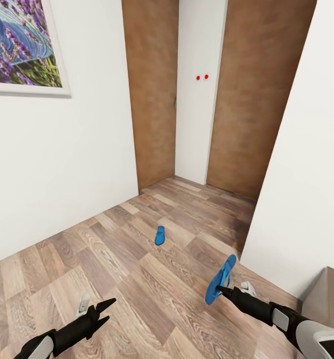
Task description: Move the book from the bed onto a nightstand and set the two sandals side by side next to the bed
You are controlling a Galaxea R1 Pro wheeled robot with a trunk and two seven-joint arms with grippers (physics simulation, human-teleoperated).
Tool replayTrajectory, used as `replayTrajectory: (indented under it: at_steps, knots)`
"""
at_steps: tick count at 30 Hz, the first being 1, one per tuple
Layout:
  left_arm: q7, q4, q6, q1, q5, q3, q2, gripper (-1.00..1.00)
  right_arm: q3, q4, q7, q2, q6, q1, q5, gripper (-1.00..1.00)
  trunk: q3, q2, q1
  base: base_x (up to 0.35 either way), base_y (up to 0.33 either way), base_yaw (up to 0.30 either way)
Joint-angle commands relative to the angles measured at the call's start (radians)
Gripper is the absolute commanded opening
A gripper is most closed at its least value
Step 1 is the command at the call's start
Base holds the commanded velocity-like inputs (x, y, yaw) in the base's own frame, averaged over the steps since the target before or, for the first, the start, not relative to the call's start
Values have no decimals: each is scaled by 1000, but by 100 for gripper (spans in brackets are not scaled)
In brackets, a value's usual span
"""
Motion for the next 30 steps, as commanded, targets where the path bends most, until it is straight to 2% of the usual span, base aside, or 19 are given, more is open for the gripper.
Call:
replayTrajectory:
  at_steps: [1, 30]
  knots:
    - [-1, 0, 7, 0, 5, 1, 0, 100, 5, 3, 5, 0, 8, -2, -12, -100, -1, 0, 0, 286, 0, 0]
    - [-1, 0, 7, 0, 5, 1, 0, 100, 4, 3, 5, 0, 9, -1, -12, -100, -1, 0, 0, 285, 0, 0]
